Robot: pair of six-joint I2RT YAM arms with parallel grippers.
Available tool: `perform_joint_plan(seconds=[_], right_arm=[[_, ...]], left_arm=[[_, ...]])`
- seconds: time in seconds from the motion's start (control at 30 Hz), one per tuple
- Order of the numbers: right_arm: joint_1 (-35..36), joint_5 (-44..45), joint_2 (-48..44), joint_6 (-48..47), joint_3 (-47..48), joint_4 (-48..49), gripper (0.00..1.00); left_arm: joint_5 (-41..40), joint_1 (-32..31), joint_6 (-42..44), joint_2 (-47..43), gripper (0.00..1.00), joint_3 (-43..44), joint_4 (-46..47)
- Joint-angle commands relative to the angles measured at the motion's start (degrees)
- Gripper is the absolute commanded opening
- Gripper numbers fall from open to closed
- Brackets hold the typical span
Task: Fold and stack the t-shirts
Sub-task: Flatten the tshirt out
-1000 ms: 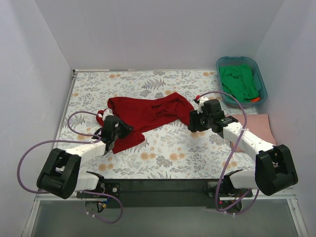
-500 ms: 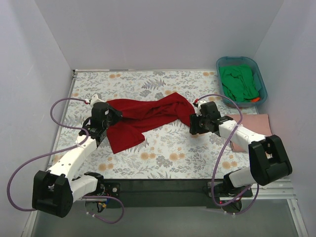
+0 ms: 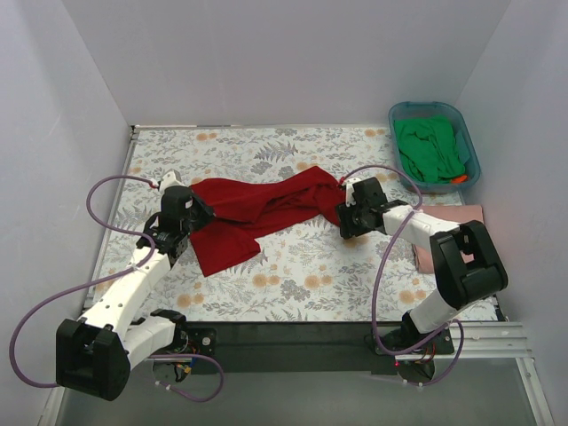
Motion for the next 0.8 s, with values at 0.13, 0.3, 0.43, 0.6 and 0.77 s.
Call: perform_joint_plan(seconds=[0.13, 0.3, 0.43, 0.6, 0.77], right_arm=[[-0.13, 3.59, 2.33, -6.61, 5.36, -0.13, 0.57], [0.4, -0.28, 3.91, -7.93, 5.45, -0.84, 0.5], [0.84, -1.25, 3.74, -8.11, 4.75, -1.28, 0.4], [2.33, -0.55, 3.13, -8.2, 4.31, -1.98, 0.16], [2.77, 7.94, -0.65, -8.64, 5.97, -3.3, 0.01]], left_arm=[[-1.7, 0.44, 1.55, -0.67, 0.0, 2.7, -1.08], [-1.88, 0.44, 1.81, -0.49, 0.0, 2.87, -1.25], [-2.32, 0.44, 1.99, -0.14, 0.0, 3.75, -1.78], [-4.08, 0.7, 2.08, -0.05, 0.0, 5.33, -2.83], [-7.58, 2.11, 3.3, -0.05, 0.0, 8.23, -3.71]])
